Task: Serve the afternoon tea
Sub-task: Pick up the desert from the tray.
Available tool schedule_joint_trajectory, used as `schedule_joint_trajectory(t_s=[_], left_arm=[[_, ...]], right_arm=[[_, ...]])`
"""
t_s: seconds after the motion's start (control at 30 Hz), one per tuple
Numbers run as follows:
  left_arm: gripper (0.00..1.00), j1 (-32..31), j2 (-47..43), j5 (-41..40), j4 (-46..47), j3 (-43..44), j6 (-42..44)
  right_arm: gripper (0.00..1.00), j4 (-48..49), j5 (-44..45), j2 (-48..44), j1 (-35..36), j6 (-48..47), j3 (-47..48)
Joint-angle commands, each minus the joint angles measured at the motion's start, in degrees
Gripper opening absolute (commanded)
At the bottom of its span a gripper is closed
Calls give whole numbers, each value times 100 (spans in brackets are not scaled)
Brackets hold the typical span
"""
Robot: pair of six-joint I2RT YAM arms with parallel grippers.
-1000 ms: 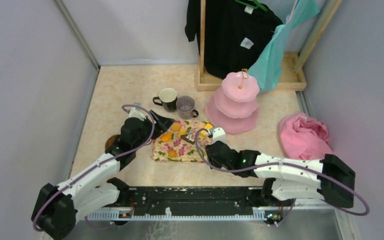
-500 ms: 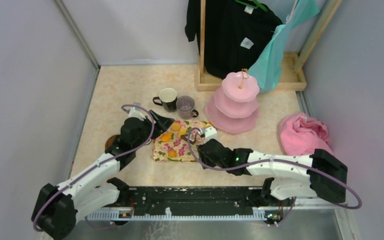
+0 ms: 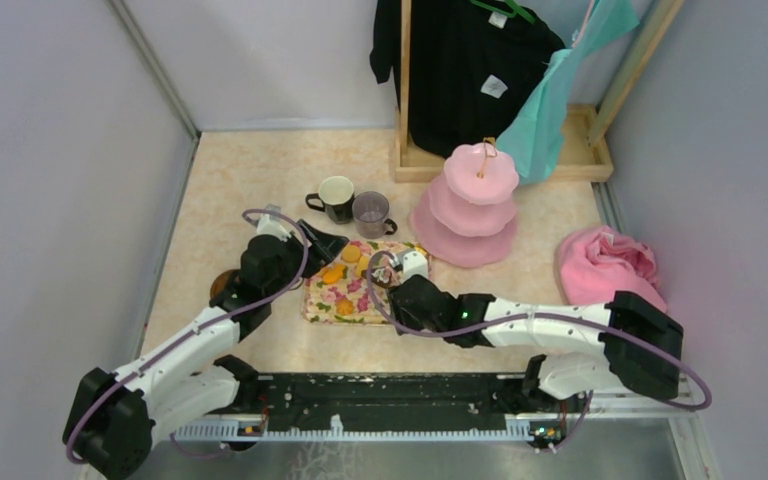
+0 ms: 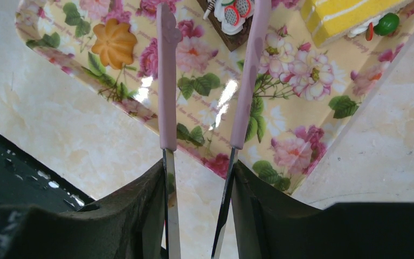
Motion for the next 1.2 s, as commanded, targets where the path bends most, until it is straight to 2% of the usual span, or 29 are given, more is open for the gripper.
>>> schedule_joint_trajectory(t_s=[0.0,0.47,1.17], left_arm=[[79,35,-88,-3,35,6,87],[79,30,-55,11,67,-30,87],[79,41,20,33,135,-87,74]], right_arm=[[44,357,161,101,18,115,326],[43,527,72,108,-257,245,188],[43,1066,-579,537,-653,311,-54]])
